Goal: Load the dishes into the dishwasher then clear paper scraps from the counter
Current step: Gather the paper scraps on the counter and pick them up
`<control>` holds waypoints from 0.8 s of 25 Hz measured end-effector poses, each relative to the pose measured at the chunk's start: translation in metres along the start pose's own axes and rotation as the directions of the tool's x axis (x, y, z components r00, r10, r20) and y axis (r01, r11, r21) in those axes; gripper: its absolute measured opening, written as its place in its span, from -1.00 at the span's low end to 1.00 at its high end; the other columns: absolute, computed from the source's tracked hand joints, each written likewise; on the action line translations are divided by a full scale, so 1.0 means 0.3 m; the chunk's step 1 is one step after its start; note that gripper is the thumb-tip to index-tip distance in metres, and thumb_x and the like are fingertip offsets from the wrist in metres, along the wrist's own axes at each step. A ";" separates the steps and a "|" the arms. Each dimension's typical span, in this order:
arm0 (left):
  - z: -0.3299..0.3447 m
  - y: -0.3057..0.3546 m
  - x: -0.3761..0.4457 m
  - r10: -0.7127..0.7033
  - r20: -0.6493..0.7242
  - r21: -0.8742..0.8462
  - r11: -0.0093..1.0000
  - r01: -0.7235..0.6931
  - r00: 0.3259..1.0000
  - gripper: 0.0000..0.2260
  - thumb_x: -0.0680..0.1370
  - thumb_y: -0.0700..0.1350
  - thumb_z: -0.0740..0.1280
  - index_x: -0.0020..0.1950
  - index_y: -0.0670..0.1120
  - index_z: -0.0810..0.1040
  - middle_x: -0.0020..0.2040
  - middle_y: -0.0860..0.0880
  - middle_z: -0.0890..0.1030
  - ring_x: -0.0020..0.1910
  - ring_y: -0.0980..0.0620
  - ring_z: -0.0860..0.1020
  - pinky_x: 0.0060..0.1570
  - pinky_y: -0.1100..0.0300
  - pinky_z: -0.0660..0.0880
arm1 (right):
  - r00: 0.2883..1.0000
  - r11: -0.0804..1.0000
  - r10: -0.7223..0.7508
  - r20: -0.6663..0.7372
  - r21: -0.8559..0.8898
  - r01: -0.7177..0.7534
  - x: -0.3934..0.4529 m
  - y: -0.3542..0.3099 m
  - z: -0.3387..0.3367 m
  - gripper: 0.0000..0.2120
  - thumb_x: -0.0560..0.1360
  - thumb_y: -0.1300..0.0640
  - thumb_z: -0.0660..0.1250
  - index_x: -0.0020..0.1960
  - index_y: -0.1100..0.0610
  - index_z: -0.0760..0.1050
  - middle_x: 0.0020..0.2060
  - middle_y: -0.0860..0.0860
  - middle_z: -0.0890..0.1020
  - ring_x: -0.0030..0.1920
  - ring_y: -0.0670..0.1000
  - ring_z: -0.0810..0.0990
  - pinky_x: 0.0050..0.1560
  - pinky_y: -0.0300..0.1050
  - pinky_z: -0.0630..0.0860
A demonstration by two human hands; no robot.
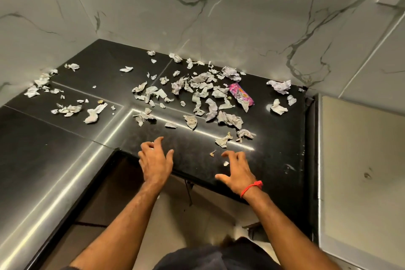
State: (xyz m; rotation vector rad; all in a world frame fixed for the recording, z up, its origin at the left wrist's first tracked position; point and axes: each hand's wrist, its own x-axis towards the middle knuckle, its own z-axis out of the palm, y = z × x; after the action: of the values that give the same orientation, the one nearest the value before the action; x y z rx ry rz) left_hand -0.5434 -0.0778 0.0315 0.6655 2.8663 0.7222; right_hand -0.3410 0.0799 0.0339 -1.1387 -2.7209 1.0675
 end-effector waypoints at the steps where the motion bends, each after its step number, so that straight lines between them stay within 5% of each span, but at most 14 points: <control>1: 0.009 -0.016 0.025 -0.010 0.033 0.010 1.000 0.009 0.999 -0.51 0.56 0.06 0.41 0.44 0.01 0.39 0.26 -0.15 0.33 0.21 -0.19 0.39 0.20 -0.13 0.44 | 1.000 0.999 -0.005 -0.001 -0.049 0.005 0.011 -0.013 0.018 -0.47 0.40 -0.05 0.50 0.28 -0.09 0.34 0.12 -0.05 0.29 0.19 0.00 0.39 0.16 -0.04 0.51; 6: 0.052 -0.052 0.114 0.076 0.058 0.074 0.994 -0.080 0.995 -0.67 0.62 -0.05 0.34 0.39 -0.04 0.48 0.28 -0.14 0.42 0.22 -0.16 0.41 0.22 -0.09 0.41 | 1.000 0.999 -0.019 -0.006 0.043 0.019 0.203 -0.081 0.026 -0.84 0.43 0.08 0.47 -0.01 -0.04 0.58 -0.11 -0.13 0.52 -0.03 -0.02 0.56 0.07 0.04 0.54; 8: 0.063 -0.073 0.167 0.117 0.092 0.043 0.992 -0.121 0.989 -0.72 0.63 -0.14 0.31 0.35 -0.05 0.54 0.28 -0.12 0.47 0.24 -0.13 0.41 0.24 -0.08 0.40 | 0.999 0.995 -0.035 0.007 0.096 0.034 0.293 -0.115 0.023 -0.86 0.46 0.15 0.45 0.01 0.00 0.62 -0.16 -0.12 0.54 -0.10 -0.05 0.55 0.10 0.02 0.54; 12: 0.048 -0.092 0.353 0.187 0.157 -0.038 0.982 -0.184 0.970 -0.69 0.59 -0.25 0.33 0.31 -0.03 0.58 0.46 -0.08 0.41 0.47 -0.19 0.31 0.41 -0.20 0.28 | 0.977 0.861 -0.190 0.096 0.494 0.119 0.386 -0.159 0.012 -0.61 0.52 0.31 0.33 0.24 -0.06 0.57 0.21 -0.10 0.56 0.13 -0.21 0.55 0.18 -0.21 0.51; 14: 0.034 -0.073 0.415 0.194 0.160 -0.068 0.980 -0.185 0.968 -0.64 0.60 -0.24 0.32 0.38 0.00 0.52 0.59 -0.03 0.23 0.60 -0.13 0.09 0.47 -0.27 0.11 | 0.984 0.798 -0.169 -0.050 0.580 0.167 0.407 -0.141 -0.025 -0.59 0.53 0.33 0.31 0.23 -0.10 0.56 0.27 -0.11 0.55 0.23 -0.19 0.53 0.21 -0.26 0.49; 16: 0.027 -0.053 0.427 0.244 0.098 -0.102 0.967 -0.235 0.965 -0.63 0.60 -0.20 0.32 0.40 0.03 0.49 0.61 -0.01 0.16 0.62 -0.10 0.04 0.47 -0.29 0.08 | 0.940 0.819 -0.049 -0.337 0.525 0.231 0.403 -0.098 -0.060 -0.65 0.53 0.33 0.32 0.21 -0.01 0.58 0.19 -0.09 0.58 0.20 -0.12 0.56 0.21 -0.19 0.52; 18: 0.037 -0.022 0.420 0.418 0.105 -0.080 0.908 -0.411 0.902 -0.64 0.61 -0.06 0.32 0.42 0.06 0.47 0.62 -0.03 0.14 0.61 -0.12 0.05 0.49 -0.29 0.14 | 0.804 0.931 0.011 -0.595 0.299 0.209 0.405 -0.028 -0.068 -0.69 0.53 0.24 0.37 0.26 0.08 0.56 0.24 -0.02 0.55 0.29 -0.02 0.49 0.30 0.02 0.47; 20: 0.074 0.024 0.415 0.558 0.308 -0.032 0.815 -0.578 0.771 -0.58 0.64 0.14 0.19 0.51 0.13 0.36 0.66 0.02 -0.04 0.63 -0.12 -0.08 0.53 -0.26 0.04 | 0.834 0.996 0.083 -0.545 0.065 -0.057 0.411 0.024 -0.049 -0.49 0.53 -0.04 0.37 0.44 -0.01 0.39 0.46 0.07 0.34 0.49 0.14 0.25 0.47 0.20 0.25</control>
State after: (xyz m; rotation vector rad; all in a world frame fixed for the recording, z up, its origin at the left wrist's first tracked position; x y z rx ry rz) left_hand -0.6478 -0.0077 0.0153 1.5496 2.4014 0.5165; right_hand -0.4235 0.1700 0.0110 -1.2997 -2.2061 0.6610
